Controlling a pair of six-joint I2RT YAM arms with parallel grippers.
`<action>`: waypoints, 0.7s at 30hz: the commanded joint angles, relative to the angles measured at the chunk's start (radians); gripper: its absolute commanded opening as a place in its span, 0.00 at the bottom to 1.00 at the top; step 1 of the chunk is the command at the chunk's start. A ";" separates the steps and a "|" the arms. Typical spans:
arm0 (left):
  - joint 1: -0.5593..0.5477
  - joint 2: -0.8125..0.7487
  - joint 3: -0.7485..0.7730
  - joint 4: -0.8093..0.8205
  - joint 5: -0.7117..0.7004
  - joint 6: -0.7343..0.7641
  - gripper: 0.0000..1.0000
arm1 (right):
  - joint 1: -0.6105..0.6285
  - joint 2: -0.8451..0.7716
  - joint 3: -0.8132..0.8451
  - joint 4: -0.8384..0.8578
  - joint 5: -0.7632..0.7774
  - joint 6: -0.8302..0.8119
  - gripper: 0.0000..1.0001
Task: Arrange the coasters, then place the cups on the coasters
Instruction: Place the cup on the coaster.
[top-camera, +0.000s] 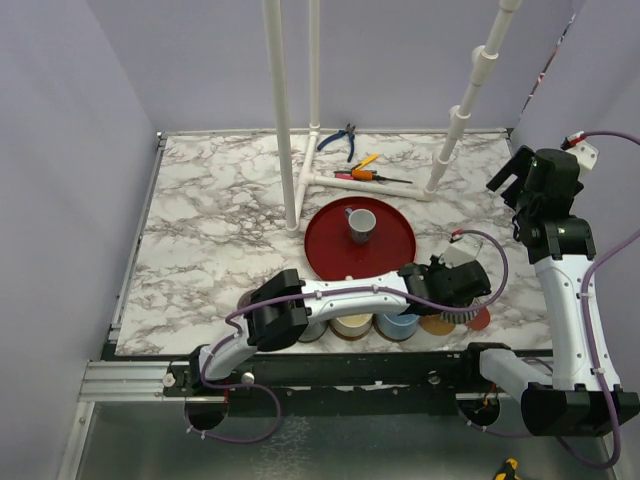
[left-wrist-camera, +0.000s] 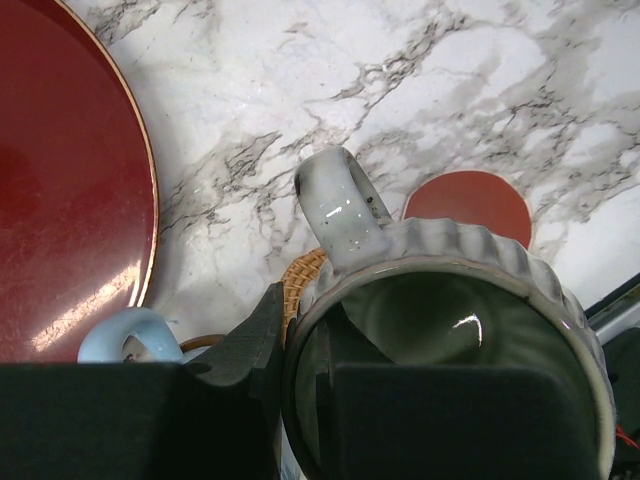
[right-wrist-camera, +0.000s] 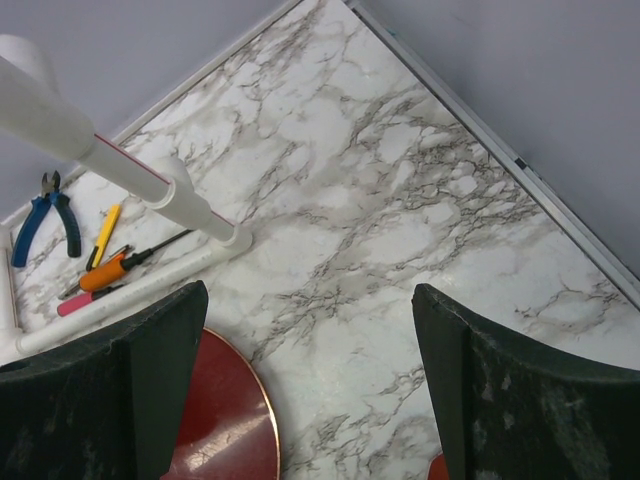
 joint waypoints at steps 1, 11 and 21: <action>-0.013 0.025 0.062 -0.008 -0.043 -0.022 0.06 | -0.003 -0.014 -0.016 0.024 -0.024 0.001 0.88; -0.020 0.052 0.082 -0.042 -0.071 -0.018 0.06 | -0.003 -0.013 -0.022 0.029 -0.035 0.005 0.88; -0.027 0.066 0.087 -0.058 -0.071 -0.018 0.07 | -0.003 -0.011 -0.028 0.035 -0.049 0.008 0.88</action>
